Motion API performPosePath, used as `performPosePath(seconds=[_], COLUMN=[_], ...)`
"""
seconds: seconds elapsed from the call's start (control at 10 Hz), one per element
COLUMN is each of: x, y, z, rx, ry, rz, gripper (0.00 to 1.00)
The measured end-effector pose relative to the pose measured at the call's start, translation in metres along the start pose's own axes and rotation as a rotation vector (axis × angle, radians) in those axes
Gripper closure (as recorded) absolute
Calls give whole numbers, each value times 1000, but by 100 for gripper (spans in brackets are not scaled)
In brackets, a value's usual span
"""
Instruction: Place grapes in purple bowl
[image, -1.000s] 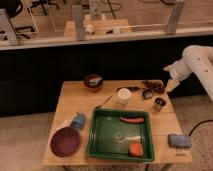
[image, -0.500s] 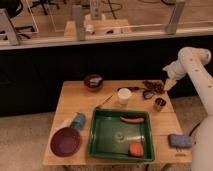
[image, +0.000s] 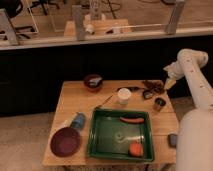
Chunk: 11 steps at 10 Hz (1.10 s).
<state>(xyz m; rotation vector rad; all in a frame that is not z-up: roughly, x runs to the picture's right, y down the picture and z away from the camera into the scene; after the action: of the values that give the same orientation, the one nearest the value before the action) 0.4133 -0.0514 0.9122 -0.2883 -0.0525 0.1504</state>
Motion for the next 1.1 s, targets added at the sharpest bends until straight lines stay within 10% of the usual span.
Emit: performPosePath(seconds=[1.1], x=[13], y=[-1], z=[35], rx=[-2], ry=[2], rz=[13], gripper=[20])
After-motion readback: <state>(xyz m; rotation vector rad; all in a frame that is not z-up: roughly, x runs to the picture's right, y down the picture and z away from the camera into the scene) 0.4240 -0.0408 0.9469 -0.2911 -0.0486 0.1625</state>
